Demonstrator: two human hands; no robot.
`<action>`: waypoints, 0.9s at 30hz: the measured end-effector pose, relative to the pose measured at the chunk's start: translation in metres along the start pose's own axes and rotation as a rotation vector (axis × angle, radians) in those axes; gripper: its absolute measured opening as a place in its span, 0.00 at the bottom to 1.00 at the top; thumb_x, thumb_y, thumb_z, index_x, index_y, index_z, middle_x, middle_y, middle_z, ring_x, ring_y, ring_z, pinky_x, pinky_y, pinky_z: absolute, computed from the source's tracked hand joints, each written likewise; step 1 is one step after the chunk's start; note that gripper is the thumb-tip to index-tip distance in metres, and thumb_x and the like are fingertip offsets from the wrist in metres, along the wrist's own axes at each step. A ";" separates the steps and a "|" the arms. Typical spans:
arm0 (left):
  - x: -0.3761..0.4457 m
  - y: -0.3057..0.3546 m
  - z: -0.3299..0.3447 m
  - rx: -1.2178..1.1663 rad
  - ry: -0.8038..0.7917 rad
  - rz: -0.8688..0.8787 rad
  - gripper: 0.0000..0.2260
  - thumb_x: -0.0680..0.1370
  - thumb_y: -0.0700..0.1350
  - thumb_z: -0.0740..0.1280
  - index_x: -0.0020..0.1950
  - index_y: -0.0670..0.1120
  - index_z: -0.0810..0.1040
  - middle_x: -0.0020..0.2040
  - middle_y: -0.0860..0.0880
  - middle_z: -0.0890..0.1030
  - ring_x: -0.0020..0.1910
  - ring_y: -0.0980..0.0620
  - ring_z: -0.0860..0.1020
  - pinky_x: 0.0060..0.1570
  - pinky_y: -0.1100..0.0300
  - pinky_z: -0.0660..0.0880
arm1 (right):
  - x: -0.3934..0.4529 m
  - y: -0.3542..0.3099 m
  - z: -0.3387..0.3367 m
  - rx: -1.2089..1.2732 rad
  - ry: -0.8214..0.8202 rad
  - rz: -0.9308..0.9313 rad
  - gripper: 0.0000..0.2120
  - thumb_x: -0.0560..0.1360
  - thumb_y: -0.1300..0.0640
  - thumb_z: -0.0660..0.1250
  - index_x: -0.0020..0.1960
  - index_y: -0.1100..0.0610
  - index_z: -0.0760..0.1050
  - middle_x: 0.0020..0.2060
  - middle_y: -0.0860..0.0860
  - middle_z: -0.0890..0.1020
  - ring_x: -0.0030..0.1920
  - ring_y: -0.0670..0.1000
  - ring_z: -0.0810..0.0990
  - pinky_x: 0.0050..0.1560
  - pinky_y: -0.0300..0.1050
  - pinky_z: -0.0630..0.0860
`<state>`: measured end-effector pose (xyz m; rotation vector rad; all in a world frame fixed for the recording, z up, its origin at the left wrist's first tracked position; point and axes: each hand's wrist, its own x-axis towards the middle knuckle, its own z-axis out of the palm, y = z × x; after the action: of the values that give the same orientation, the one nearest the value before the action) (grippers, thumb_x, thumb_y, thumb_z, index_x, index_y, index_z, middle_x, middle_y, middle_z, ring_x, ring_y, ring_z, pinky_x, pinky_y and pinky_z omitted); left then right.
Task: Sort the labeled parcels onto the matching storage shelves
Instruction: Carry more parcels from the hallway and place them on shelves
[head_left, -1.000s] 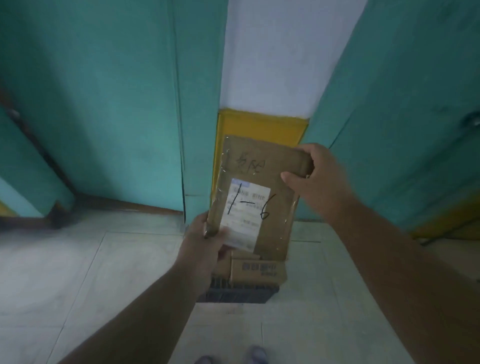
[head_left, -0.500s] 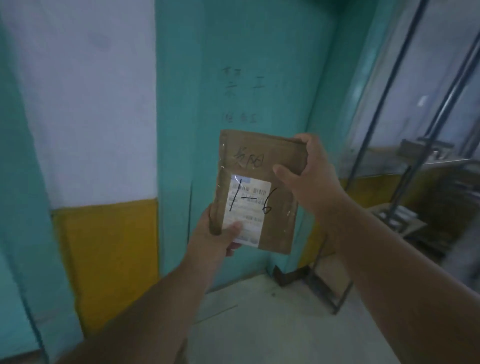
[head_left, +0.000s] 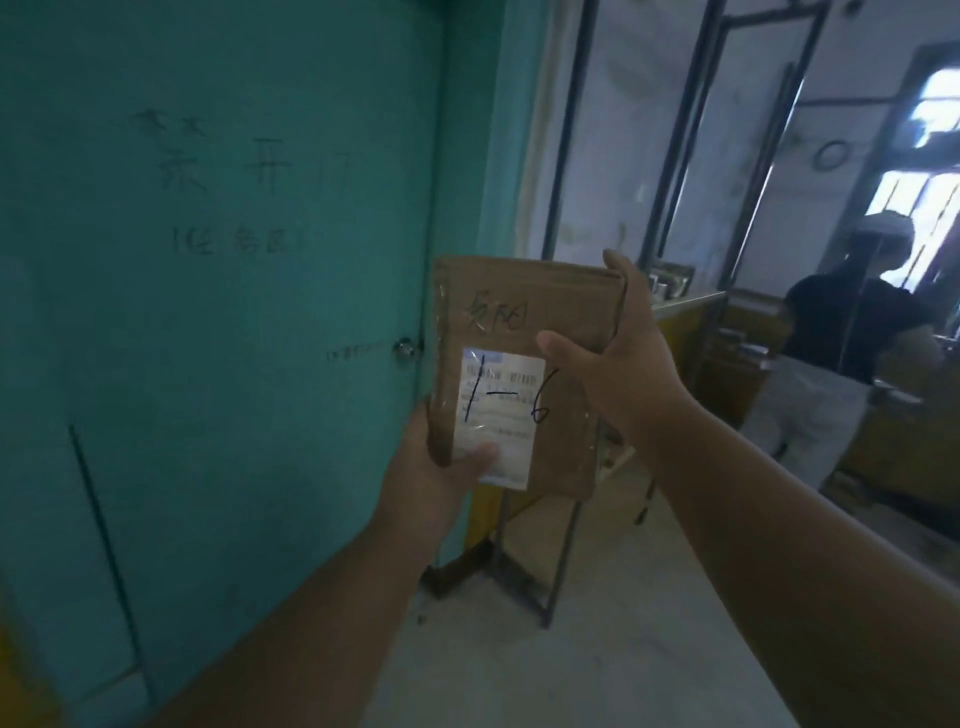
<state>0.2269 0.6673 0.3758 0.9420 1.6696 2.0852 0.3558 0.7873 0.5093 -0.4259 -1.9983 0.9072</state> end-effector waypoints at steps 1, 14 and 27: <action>0.011 -0.004 0.011 -0.004 -0.031 0.012 0.24 0.71 0.40 0.78 0.63 0.56 0.75 0.56 0.53 0.85 0.55 0.53 0.84 0.58 0.48 0.80 | 0.010 0.012 -0.007 -0.006 0.020 0.005 0.46 0.70 0.52 0.78 0.76 0.36 0.52 0.52 0.40 0.81 0.49 0.43 0.84 0.51 0.51 0.83; 0.154 -0.022 0.232 0.148 -0.432 0.251 0.18 0.73 0.55 0.76 0.60 0.59 0.77 0.51 0.60 0.84 0.49 0.65 0.82 0.44 0.65 0.81 | 0.094 0.138 -0.178 -0.218 0.420 0.043 0.29 0.72 0.53 0.76 0.66 0.41 0.65 0.52 0.31 0.77 0.52 0.35 0.80 0.52 0.49 0.83; 0.233 -0.050 0.540 -0.004 -0.483 0.207 0.21 0.74 0.54 0.74 0.65 0.64 0.72 0.53 0.65 0.82 0.51 0.72 0.79 0.46 0.72 0.75 | 0.199 0.292 -0.413 -0.256 0.480 0.020 0.33 0.74 0.53 0.74 0.72 0.42 0.61 0.52 0.36 0.78 0.47 0.29 0.79 0.47 0.36 0.82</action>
<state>0.4018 1.2255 0.4552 1.5267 1.3615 1.7789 0.5741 1.2830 0.5545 -0.7338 -1.6661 0.4978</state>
